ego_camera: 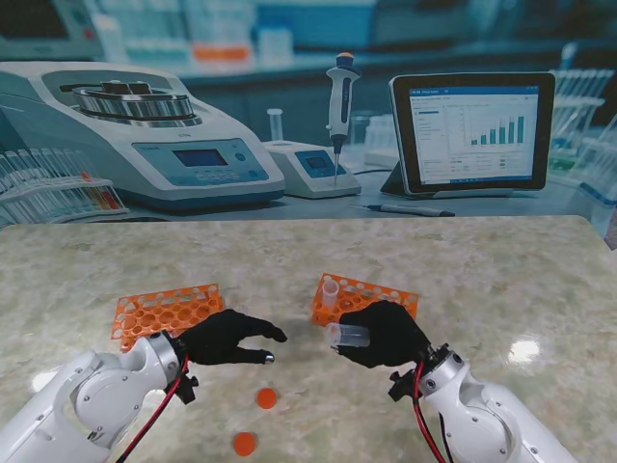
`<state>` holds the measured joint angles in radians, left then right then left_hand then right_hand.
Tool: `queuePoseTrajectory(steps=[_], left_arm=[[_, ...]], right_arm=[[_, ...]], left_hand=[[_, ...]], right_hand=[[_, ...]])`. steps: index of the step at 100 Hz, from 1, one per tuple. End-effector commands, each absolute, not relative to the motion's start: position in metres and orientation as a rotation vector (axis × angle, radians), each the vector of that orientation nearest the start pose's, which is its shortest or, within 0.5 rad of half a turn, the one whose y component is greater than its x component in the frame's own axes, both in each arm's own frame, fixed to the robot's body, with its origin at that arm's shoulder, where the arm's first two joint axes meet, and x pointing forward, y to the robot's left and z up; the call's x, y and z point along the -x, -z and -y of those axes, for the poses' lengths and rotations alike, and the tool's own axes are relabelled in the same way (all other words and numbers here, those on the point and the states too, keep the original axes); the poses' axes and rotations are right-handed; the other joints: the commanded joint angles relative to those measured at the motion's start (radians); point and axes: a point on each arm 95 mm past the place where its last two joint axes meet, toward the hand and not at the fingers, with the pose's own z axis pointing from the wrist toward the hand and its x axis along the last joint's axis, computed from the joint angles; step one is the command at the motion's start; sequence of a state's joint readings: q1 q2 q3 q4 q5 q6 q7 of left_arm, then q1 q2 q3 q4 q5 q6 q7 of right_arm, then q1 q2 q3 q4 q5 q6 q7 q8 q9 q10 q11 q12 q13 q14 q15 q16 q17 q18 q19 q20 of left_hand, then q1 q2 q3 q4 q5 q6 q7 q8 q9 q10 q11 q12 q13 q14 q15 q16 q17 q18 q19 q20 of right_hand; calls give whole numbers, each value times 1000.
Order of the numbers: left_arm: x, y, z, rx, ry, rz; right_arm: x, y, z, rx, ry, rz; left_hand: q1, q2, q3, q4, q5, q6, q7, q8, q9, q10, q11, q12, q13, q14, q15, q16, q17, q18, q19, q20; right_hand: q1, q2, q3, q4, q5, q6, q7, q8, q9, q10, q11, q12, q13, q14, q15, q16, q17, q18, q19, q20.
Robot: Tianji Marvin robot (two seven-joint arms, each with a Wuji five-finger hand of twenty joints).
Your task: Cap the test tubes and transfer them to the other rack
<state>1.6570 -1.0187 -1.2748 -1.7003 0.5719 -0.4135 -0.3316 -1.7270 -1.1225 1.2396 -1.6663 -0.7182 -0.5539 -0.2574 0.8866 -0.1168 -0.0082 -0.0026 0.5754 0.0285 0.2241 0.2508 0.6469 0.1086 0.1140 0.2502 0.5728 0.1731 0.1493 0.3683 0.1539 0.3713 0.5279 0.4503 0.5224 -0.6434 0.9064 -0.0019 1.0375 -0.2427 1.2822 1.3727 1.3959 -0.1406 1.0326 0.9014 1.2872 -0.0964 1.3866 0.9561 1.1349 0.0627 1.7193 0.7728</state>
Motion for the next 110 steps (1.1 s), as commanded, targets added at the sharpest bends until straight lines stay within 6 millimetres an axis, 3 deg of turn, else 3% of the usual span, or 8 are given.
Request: queuePoseTrajectory(steps=[1,8,19,32,52,54,65,110], left_arm=[[-352,326,13,1361,1870,-1935],[-350,327,14,1353,1864,-1944],[-348,331,14,1335,1859,-1950],[-346,337,15,1317,1855,-1964],[-343,344,19,1287,1845,-2006],[-343,345,20,1283,1843,-2011],[-341,348,22,1258,1839,-2030],[-331,363,19,1219,1788,-2085]], right_arm=[[-331,313,-38,-1125,-2299,-1323],[-331,313,-37,-1121,-2297,-1323],[-331,312,-36,-1112,-2292,-1327],[-331,311,-34,-1103,-2292,-1325],[-330,310,-31,-1090,-2294,-1325],[-330,310,-31,-1090,-2294,-1325],[-329,309,-29,-1089,-2291,-1324],[-328,309,-26,-1085,-2284,-1328]], left_hand=[[48,-24,-5,-18,9,13,5,-1,-32,-29,11,43,-17,-24,18,13,1,-11,48,41],[62,-44,1,-14,33,18,42,27,-25,-32,20,51,-12,-28,24,19,-1,-12,66,49],[77,-84,12,-8,-6,5,143,156,-26,-52,53,94,-5,-42,44,47,6,-21,109,60],[81,-129,37,-6,-47,11,194,212,-40,-61,81,135,-13,-53,67,85,7,-37,168,91],[64,-184,96,-11,-62,13,195,211,-67,-60,83,149,-32,-60,74,116,9,-57,233,129],[8,-217,216,-30,-59,11,197,205,-72,-60,82,157,-35,-62,71,141,8,-60,239,145],[-13,-248,270,-38,-48,-9,188,197,-109,-55,104,194,-54,-74,123,199,-5,-70,257,159],[-48,-299,330,-50,-36,-95,193,191,-174,-55,83,234,-148,-88,127,260,-72,-88,216,168]], right_hand=[[42,7,39,51,66,-19,101,46,47,-4,44,-5,35,-97,125,35,31,-16,104,10],[44,6,37,52,66,-19,101,47,47,-4,43,-4,35,-96,123,34,31,-15,102,9],[46,6,34,53,64,-18,99,48,46,-2,40,-3,35,-94,121,32,30,-14,99,8],[47,9,27,53,62,-18,97,50,46,-2,34,0,35,-90,117,30,30,-11,95,7],[50,9,20,53,61,-18,95,52,46,-1,30,3,35,-88,115,29,29,-10,91,6],[50,8,20,53,61,-18,95,53,46,0,29,3,35,-88,115,29,29,-10,91,6],[51,8,16,53,59,-18,93,54,45,1,26,5,35,-86,112,27,28,-9,88,5],[57,10,5,51,55,-18,88,58,45,3,13,14,35,-78,105,23,27,-4,81,3]])
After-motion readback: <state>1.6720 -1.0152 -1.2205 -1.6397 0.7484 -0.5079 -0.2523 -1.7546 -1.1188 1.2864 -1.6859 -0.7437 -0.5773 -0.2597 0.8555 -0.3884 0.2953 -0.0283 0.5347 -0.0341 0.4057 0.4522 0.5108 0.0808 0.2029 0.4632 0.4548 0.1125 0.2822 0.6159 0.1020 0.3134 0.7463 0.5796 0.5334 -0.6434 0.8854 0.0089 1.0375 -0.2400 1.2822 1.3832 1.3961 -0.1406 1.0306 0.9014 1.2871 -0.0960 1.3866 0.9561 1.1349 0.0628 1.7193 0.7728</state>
